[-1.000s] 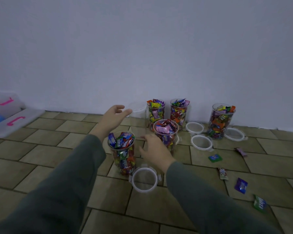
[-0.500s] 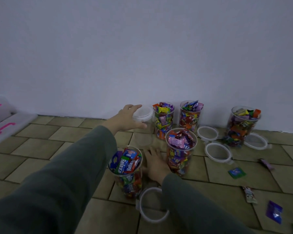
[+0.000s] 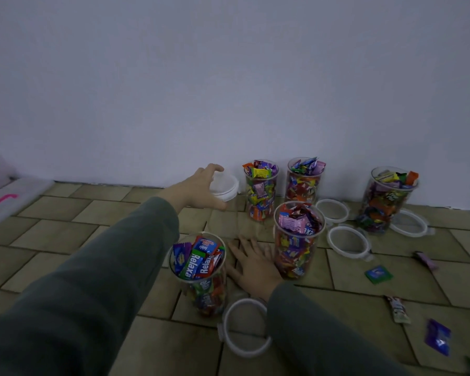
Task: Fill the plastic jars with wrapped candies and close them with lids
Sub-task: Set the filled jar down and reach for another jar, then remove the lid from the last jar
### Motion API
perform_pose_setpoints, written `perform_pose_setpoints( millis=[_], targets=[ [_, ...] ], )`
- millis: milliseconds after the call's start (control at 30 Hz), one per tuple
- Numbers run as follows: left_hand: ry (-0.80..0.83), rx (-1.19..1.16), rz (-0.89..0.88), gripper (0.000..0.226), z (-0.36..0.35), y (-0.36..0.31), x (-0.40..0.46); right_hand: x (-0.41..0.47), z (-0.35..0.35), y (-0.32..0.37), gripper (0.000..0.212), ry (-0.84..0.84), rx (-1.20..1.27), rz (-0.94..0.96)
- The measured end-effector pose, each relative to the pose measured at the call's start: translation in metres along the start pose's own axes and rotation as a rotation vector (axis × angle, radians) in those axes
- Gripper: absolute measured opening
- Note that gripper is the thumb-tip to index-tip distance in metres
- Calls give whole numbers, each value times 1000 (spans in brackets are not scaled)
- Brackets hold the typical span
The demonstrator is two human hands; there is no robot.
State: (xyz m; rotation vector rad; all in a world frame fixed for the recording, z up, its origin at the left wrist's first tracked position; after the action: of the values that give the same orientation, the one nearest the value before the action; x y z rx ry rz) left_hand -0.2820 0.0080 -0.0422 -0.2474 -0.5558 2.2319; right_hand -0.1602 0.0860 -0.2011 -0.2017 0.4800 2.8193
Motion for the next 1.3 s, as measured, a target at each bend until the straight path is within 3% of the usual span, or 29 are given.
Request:
perform_pose_setpoints(
  millis=[167,433,633,800,867,933,1033,1300],
  targets=[
    [211,177,81,102,-5,-18,-15,-29,1,-9,64,-3,10,26],
    [313,337,130,103,-25,-73,-29,-88,6,-32,58,-36,-11,91],
    [154,432,66,104,-43,-116,-40,-121,13,-58,55,-51,-1,83],
    [-18,377,29,99,-56,-157,-77,-152,38,-96,46,-215,55,25],
    [-34,328,42,95,-66,-174,-94,-164,44,-119,55,-240,41,-44],
    [-35,287,56,89,-80,-191,-109,-173,44,-142,62,-216,8,-135],
    [-46,200,76,90,-104,-211,-120,-187,43,-169,57,-180,-9,-244],
    [-175,127,90,93,-134,-255,-116,-211,37,-208,63,-94,7,-242]
  ],
)
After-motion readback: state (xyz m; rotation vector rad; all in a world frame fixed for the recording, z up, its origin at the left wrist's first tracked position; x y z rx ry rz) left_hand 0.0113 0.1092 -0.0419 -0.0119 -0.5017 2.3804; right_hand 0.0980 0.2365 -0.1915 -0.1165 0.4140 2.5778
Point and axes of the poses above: each hand's wrist, its own x-axis towards the middle knuckle, its own z-axis out of the back of the hand, y = z × x, the point moved 8 cm from there along x, towards the middle knuckle, and after that the axes turned 14 degrees about -z, right-handed, at the moved point
